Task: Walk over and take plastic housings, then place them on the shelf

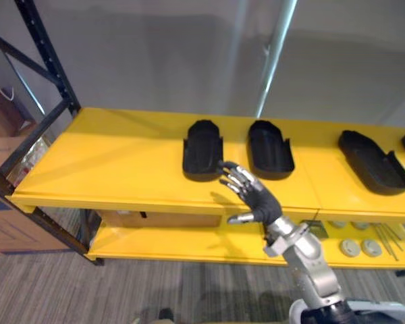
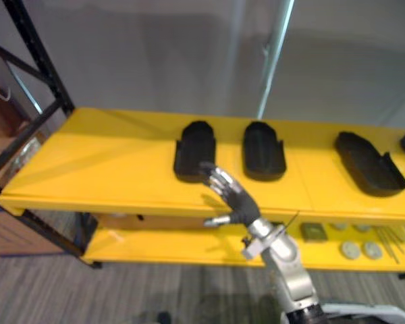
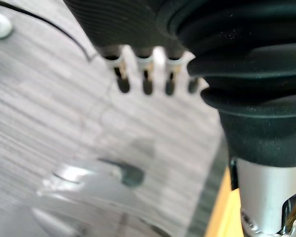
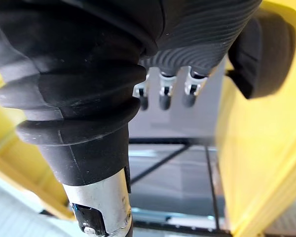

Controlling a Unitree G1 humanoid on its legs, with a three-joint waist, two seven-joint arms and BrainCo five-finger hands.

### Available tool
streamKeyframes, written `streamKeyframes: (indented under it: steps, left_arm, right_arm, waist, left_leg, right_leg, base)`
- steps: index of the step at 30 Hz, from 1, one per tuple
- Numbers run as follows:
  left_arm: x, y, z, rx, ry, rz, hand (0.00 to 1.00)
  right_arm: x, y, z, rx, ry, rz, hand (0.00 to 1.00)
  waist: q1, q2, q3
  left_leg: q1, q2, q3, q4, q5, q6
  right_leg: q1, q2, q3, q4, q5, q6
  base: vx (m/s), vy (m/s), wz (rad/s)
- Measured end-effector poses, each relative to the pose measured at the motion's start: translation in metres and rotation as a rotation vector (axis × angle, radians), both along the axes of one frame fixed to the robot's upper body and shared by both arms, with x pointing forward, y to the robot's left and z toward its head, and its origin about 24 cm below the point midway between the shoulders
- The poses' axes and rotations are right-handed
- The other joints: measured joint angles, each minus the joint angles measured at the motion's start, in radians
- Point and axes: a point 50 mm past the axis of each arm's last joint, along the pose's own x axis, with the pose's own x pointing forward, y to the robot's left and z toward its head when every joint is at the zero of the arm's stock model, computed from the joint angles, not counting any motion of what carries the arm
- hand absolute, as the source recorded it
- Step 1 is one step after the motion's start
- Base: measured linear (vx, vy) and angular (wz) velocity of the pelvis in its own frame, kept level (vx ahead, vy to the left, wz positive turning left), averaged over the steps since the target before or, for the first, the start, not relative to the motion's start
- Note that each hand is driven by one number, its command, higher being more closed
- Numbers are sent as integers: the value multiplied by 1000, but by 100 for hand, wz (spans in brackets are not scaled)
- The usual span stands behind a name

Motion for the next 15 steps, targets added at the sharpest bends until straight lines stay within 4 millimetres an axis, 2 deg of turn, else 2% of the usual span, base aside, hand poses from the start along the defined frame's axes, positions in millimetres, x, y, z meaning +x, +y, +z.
streamKeyframes:
  steps: [2, 3, 5, 9, 13, 15]
  left_arm:
    - [2, 4, 1, 14, 6, -40, 0]
    - [12, 7, 3, 31, -11, -80, 0]
    - [44, 6, 7, 37, -79, -130, 0]
    - [79, 4, 15, 56, -173, -183, 0]
    - [101, 0, 21, 67, -230, -212, 0]
    - [110, 0, 24, 68, -256, -201, 0]
  right_arm:
    - [-1, 2, 6, 6, -28, 13, 0]
    - [-1, 3, 13, 9, -64, 16, 0]
    - [8, 7, 31, -8, -160, 42, 0]
    - [17, 25, 64, -36, -323, 94, 0]
    - [14, 31, 80, -52, -408, 97, 0]
    - [16, 32, 83, -63, -424, 76, 0]
  waist:
    - [1, -14, 12]
    - [-2, -32, 33]
    - [1, -24, 107]
    - [8, 4, 204]
    - [13, 34, 269]
    - [17, 38, 302]
  left_leg:
    - [-20, 0, -3, 8, 16, 5]
    - [-55, 3, -11, 53, 9, 12]
    - [-124, 22, -26, 161, -34, 12]
    - [-209, 50, -32, 263, -84, 20]
    - [-264, 53, -55, 336, -104, 24]
    - [-287, 59, -62, 361, -103, 25]
  right_leg:
    - [-17, 2, 6, 16, 23, 3]
    - [-30, 2, 11, 27, 32, -8]
    - [-51, 18, 23, 31, 55, -40]
    - [-83, 34, 49, 31, 66, -51]
    - [-110, 36, 48, 55, 37, -53]
    - [-132, 37, 46, 89, 27, -52]
  base:
    - [88, 9, 8]
    - [59, 22, 25]
    - [-20, 47, 16]
    - [-107, 42, 0]
    - [-74, 16, 9]
    - [-53, 2, 9]
